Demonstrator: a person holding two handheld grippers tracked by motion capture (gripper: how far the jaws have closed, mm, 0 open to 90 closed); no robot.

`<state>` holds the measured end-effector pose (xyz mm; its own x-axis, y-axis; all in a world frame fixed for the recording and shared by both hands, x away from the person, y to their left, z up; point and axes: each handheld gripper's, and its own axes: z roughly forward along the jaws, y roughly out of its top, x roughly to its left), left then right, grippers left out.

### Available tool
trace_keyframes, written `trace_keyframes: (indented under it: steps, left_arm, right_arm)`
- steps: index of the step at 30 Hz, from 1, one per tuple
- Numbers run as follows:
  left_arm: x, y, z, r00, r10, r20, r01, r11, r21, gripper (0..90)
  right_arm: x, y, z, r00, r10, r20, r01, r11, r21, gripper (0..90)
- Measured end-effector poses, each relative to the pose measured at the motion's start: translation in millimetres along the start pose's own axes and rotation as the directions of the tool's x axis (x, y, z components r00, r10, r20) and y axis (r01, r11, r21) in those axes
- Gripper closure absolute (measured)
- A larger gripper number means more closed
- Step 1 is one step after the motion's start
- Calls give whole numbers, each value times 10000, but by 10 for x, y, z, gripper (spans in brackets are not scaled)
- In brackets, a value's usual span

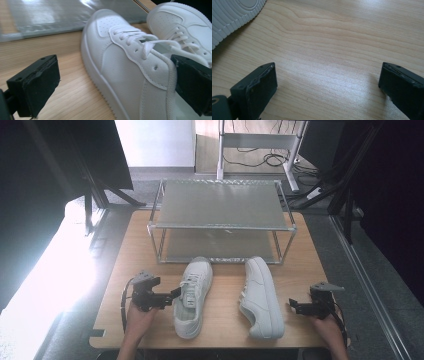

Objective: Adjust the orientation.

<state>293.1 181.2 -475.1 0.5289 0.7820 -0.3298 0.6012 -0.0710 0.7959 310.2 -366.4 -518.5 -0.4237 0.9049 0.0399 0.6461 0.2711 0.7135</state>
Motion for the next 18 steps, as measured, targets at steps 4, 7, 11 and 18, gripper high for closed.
trace_keyframes:
  steps: [4, 7, 11, 18]
  left_arm:
    - [-32, 5, 39, 9999, 145, 37, -146, 9999, 55, 0]
    - [-51, 14, 14, 9992, 346, -192, -345, 9994, 18, 0]
    - [-161, 64, -13, 9964, 740, -409, -747, 9971, -150, 0]
    - [-129, 109, -171, 9894, 1039, -1019, -1087, 9932, -423, 0]
  right_arm:
    - [-1, 0, 0, 10000, 1, -3, -1, 10000, 1, 18]
    - [-1, 0, 0, 10000, 5, -5, -5, 10000, 0, 18]
    - [0, 0, 0, 10000, -28, -9, 28, 10000, 13, 18]
    - [-1, 0, 0, 10000, 2, -13, -2, 10000, -3, 18]
